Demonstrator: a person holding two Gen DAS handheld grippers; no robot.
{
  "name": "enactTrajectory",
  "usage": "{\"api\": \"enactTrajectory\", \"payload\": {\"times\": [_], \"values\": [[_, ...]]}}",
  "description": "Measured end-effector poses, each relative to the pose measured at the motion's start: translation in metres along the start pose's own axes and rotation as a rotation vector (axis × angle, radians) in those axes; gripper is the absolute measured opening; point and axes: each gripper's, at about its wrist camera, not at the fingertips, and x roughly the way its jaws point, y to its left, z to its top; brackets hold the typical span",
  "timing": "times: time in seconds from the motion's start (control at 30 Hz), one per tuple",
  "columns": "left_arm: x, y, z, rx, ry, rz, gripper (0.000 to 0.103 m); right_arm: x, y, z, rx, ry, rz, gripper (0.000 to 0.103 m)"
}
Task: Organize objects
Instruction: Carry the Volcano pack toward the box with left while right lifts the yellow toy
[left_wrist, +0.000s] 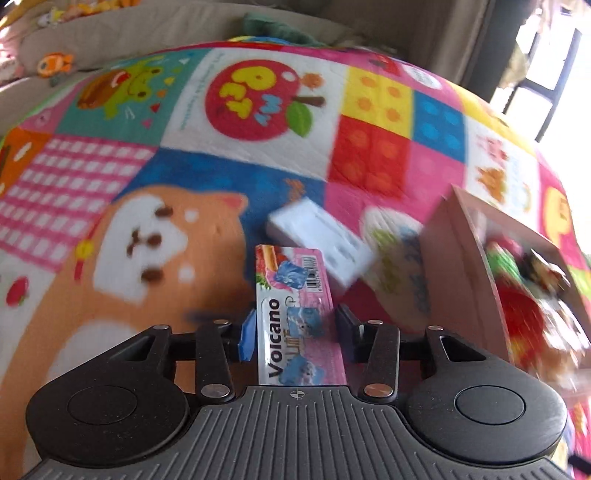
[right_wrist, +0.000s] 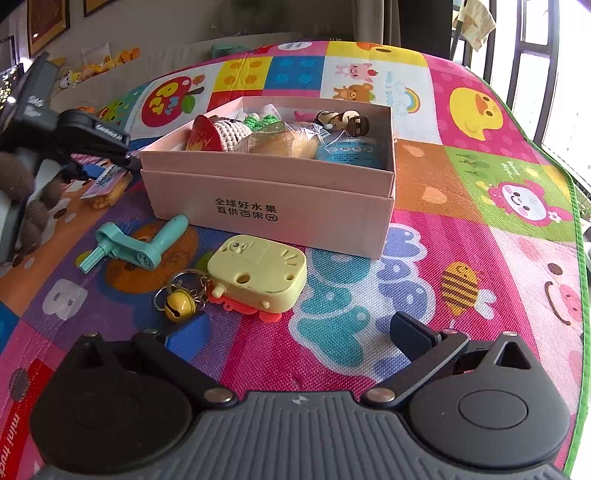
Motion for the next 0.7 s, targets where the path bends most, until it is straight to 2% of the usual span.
{"api": "enactTrajectory", "payload": {"times": [0.23,0.37,0.43,0.53,0.6,0.63,0.7], "values": [[-0.065,-0.003,-0.073,0.112,0.046,-0.157,0.048,-0.001,-0.001,0.001,0.017,-0.003,0.017,0.103],[-0.085,-0.007,-0.098,0.167,0.030,-0.160,0.048,-0.010,-0.003,0.015,0.136,-0.057,0.113,0.101],[-0.087,-0.009,-0.103,0.175,0.019,-0.156,0.048,-0.009,0.006,0.023,0.107,-0.073,0.083,0.093],[-0.088,-0.009,-0.104,0.165,0.013,-0.157,0.048,0.004,0.020,0.028,0.022,-0.033,0.010,0.083],[-0.089,-0.008,-0.105,0.161,0.009,-0.162,0.048,0.008,0.020,0.027,0.019,-0.004,0.015,0.074],[-0.090,-0.007,-0.105,0.159,0.006,-0.165,0.048,0.009,0.019,0.028,0.024,0.009,0.032,0.063],[-0.088,-0.006,-0.104,0.155,0.006,-0.165,0.048,0.004,0.015,0.030,0.035,0.010,0.044,0.059]]}}
